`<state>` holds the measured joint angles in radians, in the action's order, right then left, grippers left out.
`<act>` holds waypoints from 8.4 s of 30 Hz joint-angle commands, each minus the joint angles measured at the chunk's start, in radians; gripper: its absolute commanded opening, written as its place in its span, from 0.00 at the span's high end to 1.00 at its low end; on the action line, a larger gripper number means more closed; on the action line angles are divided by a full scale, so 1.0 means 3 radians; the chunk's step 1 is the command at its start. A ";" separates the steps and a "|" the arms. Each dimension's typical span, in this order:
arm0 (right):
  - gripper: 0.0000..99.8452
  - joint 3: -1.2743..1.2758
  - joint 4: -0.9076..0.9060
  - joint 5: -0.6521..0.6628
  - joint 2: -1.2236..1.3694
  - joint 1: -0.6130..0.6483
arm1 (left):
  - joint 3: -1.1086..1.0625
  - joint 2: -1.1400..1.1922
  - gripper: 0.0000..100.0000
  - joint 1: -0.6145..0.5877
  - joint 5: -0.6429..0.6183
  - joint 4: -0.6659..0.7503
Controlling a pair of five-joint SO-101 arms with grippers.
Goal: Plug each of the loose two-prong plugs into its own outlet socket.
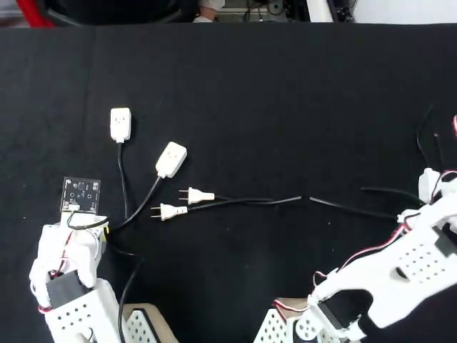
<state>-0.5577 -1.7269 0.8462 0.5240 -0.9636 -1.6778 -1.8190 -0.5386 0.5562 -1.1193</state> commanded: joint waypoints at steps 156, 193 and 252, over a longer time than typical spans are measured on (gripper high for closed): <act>0.99 0.1547 0.0491 -0.4905 -0.0238 0.4516 | -0.0059 -0.0020 0.76 0.0028 -0.0005 0.0072; 0.88 0.0923 -0.0020 -0.2695 0.0222 0.4266 | -0.0059 -0.0020 0.76 0.0028 -0.0005 0.0072; 0.89 0.0652 -0.0133 -0.2690 0.0703 0.4066 | -0.0069 -0.0020 0.76 0.0028 -0.0015 0.0072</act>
<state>-0.3245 -1.7269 0.0499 0.7511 0.2700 -1.6778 -1.8190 -0.5370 0.5562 -1.1193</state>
